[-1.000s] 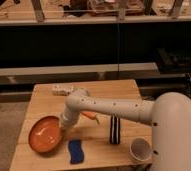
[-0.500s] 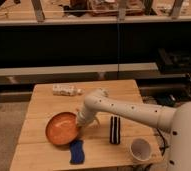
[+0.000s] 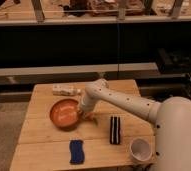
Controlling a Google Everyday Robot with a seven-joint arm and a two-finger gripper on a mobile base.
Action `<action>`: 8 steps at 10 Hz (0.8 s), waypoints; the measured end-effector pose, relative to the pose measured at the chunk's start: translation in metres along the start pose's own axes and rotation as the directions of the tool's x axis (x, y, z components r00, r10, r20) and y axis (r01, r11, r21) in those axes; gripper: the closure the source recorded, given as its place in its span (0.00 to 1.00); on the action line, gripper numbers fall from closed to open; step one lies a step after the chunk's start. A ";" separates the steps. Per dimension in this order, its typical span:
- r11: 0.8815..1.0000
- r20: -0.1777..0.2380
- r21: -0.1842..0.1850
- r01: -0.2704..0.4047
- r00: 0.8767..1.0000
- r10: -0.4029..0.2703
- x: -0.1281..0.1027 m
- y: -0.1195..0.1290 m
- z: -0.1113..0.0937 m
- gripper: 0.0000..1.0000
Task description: Drag the ceramic bowl in a circle
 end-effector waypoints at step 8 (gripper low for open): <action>0.936 0.148 -0.006 0.353 0.926 -0.348 -0.082 -0.126 0.050 1.00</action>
